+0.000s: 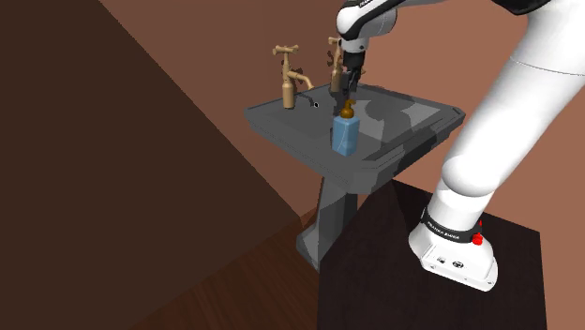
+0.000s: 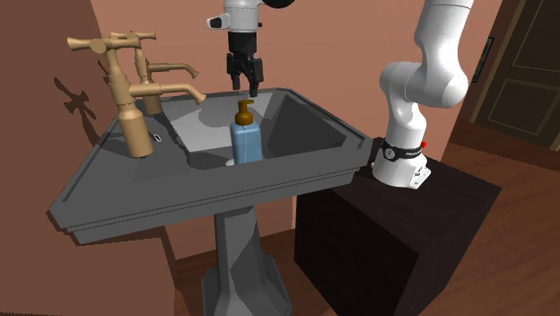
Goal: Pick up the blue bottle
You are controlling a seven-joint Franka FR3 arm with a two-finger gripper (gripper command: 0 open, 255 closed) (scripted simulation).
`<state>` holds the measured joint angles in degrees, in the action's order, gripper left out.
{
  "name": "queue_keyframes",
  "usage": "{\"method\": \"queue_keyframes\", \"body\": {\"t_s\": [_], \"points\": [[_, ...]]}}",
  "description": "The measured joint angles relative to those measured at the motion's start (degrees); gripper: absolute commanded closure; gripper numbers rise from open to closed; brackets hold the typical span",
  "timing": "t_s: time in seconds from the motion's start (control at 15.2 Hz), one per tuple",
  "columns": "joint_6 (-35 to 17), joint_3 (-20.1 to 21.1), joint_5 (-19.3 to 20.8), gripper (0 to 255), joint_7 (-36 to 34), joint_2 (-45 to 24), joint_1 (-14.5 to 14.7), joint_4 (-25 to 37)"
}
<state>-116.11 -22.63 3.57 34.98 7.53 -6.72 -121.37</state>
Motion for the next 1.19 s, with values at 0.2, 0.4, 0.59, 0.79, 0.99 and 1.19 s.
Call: {"method": "queue_keyframes", "body": {"t_s": [0.2, 0.4, 0.59, 0.79, 0.99, 1.19], "points": [[-1.78, -0.44, -0.76, 0, 0.9, -2.13, -0.1, 0.3], [-4.08, -0.6, -0.97, 0, 1.17, -2.79, -0.17, -1.37], [-5.79, -0.69, -1.29, 255, 1.38, -3.58, -0.18, -2.35], [-6.05, -0.71, -1.3, 255, 1.41, -3.6, -0.2, -2.54], [-6.1, -0.7, -1.31, 255, 1.4, -3.58, -0.19, -2.57], [-6.12, -0.7, -1.31, 255, 1.39, -3.57, -0.19, -2.58]]}}
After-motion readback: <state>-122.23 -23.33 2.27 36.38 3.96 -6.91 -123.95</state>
